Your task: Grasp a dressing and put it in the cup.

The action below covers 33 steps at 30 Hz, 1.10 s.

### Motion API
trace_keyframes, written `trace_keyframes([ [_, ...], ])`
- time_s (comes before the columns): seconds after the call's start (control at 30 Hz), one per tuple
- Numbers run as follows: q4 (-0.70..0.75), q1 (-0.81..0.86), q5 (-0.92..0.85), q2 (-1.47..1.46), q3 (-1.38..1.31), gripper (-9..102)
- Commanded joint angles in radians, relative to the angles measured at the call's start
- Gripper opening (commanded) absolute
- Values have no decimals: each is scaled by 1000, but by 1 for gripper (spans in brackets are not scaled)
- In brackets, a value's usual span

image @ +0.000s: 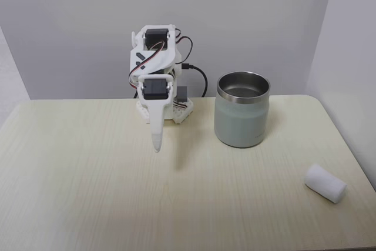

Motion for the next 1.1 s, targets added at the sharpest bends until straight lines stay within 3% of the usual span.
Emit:
trace_keyframes([
  [0.0,11,77,64,-6,6,0],
  [0.73,20,57,28,-8,23,0],
  [0.93,140,49,-51,21,256,0],
  [1.07,169,5,-156,230,495,1],
])
